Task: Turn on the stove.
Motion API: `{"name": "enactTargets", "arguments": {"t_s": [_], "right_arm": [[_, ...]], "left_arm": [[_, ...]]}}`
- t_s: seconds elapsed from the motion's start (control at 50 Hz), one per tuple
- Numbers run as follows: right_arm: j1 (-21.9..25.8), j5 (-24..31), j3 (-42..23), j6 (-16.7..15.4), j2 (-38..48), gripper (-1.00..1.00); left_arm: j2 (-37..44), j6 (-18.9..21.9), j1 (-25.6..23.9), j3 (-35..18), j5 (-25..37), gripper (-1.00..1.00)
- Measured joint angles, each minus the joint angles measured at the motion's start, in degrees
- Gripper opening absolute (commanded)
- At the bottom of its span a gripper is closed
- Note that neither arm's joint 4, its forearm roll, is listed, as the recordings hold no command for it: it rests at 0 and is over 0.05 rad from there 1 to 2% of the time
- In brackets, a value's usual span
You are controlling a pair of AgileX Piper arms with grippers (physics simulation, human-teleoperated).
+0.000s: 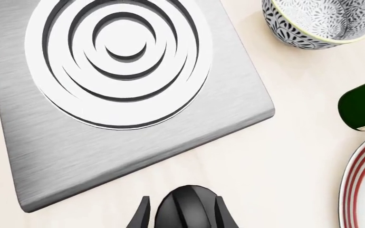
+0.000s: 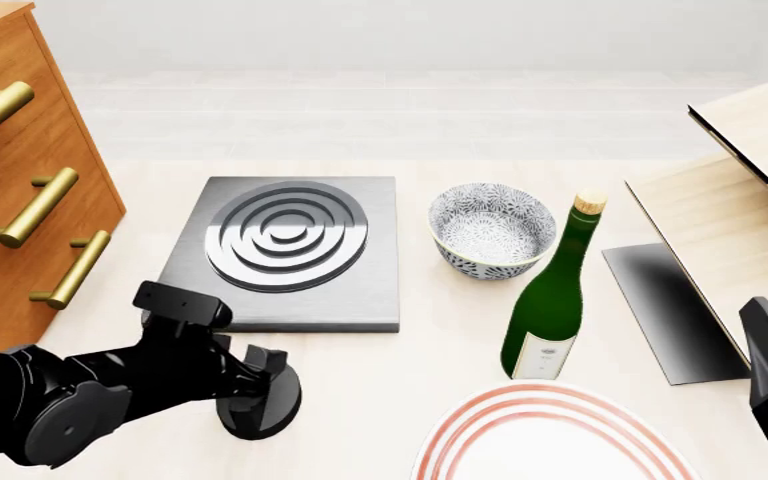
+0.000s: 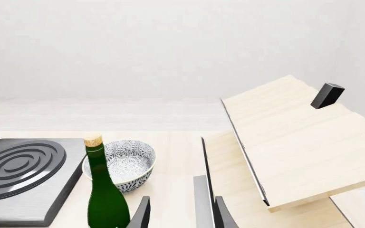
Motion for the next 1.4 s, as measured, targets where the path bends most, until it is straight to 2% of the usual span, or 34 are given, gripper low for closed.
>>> {"name": "enactTargets", "arguments": {"t_s": [0.36,0.68,1.02,1.4], "right_arm": [[0.0,0.0,0.0,0.0,0.0,1.0],[0.0,0.0,0.0,0.0,0.0,1.0],[0.0,0.0,0.0,0.0,0.0,1.0],[0.0,0.0,0.0,0.0,0.0,1.0]], "left_arm": [[-2.8,-0.7,1.9,-0.2,2.1,1.0],[-5.7,3.2,5.6,-0.1,4.3,1.0],[-7.8,4.2,7.2,1.1,5.1,1.0],[-15.8,4.3,8.0,2.0,11.0,1.0]]}}
